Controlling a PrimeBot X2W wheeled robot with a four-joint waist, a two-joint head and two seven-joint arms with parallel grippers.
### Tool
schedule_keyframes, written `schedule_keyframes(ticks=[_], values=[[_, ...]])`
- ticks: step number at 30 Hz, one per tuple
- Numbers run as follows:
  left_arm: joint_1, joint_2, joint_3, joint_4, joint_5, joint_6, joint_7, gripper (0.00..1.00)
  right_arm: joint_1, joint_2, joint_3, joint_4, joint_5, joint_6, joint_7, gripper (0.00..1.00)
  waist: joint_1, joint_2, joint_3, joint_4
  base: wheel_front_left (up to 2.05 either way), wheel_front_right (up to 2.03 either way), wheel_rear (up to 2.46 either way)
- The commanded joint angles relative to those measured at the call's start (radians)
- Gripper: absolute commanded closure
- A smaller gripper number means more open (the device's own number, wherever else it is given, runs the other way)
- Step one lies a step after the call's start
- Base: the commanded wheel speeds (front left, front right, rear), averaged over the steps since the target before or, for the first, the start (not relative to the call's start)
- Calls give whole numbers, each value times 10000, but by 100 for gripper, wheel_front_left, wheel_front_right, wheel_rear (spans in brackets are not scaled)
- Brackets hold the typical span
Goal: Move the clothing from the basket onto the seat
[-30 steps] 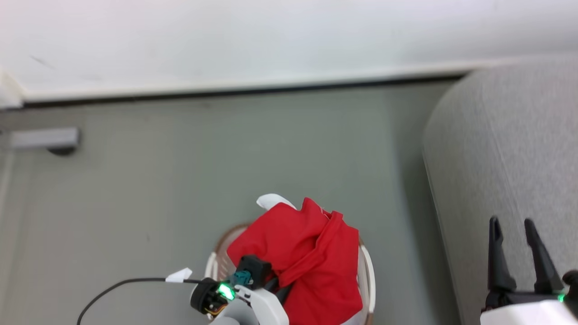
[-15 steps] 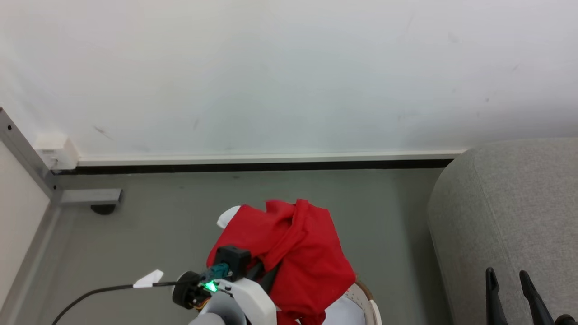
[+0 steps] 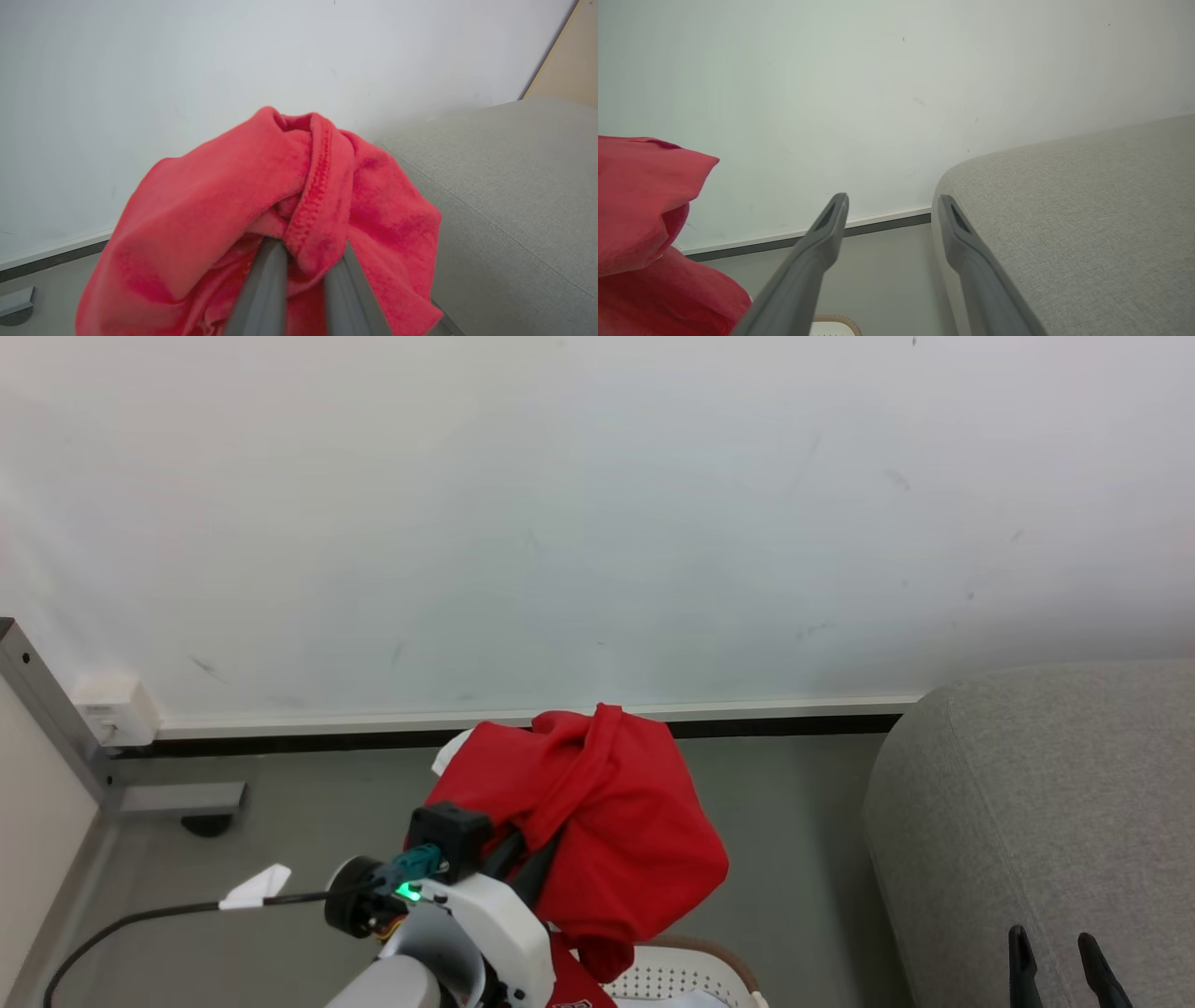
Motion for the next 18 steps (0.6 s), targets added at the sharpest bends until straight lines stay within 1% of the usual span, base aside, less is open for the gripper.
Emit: schedule_keyframes(ticks=[1,13,16,18], values=[[-1,131,56,-186,-49,57,48,100,135,-26,-60,12,72,-25,-29,0,1,0,-58,-19,0,0,0],[84,367,54,-814,-72,289,337,100,98,-26,62,-46,-9,-25,-29,0,1,0,-169,-91,0,0,0],[102,379,24,-909,-100,306,376,100,42,-25,355,-154,-138,-25,-29,0,1,0,-132,-97,0,0,0],[73,373,4,-965,-109,321,377,100,-35,-23,737,-232,-162,-25,-29,0,1,0,-109,-108,0,0,0]])
